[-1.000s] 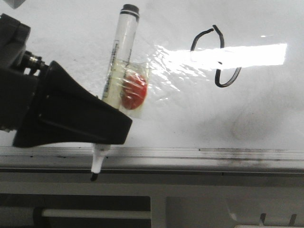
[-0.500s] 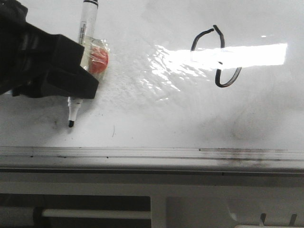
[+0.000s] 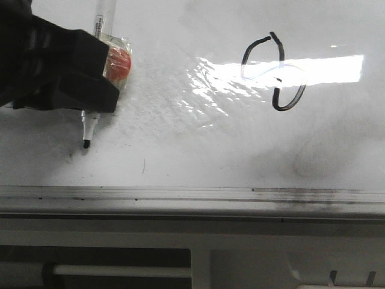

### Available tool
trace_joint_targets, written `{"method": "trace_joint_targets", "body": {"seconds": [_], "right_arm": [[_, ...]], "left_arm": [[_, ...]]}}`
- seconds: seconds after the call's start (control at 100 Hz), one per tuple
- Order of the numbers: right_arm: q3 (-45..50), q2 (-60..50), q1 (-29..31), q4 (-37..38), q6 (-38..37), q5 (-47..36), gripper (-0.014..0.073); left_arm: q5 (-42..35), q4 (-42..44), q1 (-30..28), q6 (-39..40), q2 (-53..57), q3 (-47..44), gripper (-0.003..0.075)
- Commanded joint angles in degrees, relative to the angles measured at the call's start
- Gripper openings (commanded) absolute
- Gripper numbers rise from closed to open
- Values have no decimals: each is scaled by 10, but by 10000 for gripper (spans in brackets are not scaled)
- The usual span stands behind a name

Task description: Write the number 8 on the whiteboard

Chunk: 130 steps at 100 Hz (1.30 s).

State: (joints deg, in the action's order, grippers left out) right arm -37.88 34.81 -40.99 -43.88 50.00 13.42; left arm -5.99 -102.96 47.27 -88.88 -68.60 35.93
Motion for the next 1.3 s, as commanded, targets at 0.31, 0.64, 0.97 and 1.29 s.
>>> {"method": "trace_joint_targets", "body": {"seconds": [0.31,0.64,0.97,1.29], "right_arm": [[-15,0,3,-10,0,-32,-63],[18,-45,19,78,0,40,-62],[161,-228,99,133,0,28,-62],[180,-274,100,110,0,99,-64]], "left_arm": [[-40,0,0,4,10,18,485],[-30,-35,36,4,178,-15,514],[-20,-35,72,4,427,-136,132],[-20,-38,72,4,495,-187,-20]]}}
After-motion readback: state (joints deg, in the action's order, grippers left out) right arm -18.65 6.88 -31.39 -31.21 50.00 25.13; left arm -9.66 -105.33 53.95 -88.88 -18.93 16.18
